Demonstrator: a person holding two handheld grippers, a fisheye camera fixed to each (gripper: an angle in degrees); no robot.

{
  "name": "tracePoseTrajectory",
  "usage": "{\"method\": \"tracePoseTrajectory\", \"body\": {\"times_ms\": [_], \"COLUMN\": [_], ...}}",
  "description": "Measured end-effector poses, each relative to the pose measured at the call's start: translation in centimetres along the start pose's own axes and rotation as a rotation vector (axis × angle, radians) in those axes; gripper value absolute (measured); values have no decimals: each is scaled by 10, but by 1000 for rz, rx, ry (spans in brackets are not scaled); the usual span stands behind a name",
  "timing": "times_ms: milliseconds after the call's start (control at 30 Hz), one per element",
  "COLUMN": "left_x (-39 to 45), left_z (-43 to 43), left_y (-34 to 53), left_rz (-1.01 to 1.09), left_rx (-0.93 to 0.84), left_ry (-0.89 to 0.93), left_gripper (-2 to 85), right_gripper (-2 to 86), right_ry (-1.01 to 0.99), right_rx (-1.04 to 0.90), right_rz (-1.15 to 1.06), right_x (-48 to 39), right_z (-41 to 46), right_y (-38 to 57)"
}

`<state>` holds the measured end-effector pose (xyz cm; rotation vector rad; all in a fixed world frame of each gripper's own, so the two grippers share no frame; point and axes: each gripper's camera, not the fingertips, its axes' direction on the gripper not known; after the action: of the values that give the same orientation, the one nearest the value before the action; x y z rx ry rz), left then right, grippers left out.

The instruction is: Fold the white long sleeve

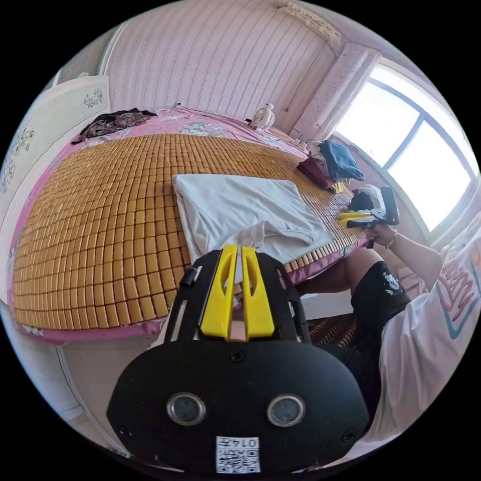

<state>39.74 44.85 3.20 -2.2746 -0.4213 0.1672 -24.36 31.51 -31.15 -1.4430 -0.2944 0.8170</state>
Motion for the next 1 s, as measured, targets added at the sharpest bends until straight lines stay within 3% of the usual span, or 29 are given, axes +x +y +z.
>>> {"method": "tracePoseTrajectory", "body": {"times_ms": [200, 333, 500, 700, 833, 933, 1000], "left_x": [65, 91, 120, 172, 223, 261, 280], "left_z": [64, 130, 120, 72, 59, 94, 114], "left_y": [-77, -100, -76, -82, -86, -91, -91], "left_rz": [125, 146, 183, 134, 134, 201, 266], "left_rx": [9, -313, -419, -234, 2, -44, -109], "left_ry": [12, -106, -31, -207, -121, -25, -57], "left_gripper": [-10, -9, -9, -9, -10, -10, -10], "right_gripper": [73, 53, 45, 51, 22, 5, 1], "right_ry": [-31, 71, 107, 32, -26, 36, 108], "right_rx": [-92, -222, -272, -317, -347, -360, -383], "right_rz": [-137, -226, -335, -297, -421, -444, -451], "right_x": [-61, -90, -113, -128, -140, -149, -158], "right_z": [59, 98, 111, 108, 86, 93, 110], "right_y": [-90, -125, -135, -176, -226, -290, -332]}}
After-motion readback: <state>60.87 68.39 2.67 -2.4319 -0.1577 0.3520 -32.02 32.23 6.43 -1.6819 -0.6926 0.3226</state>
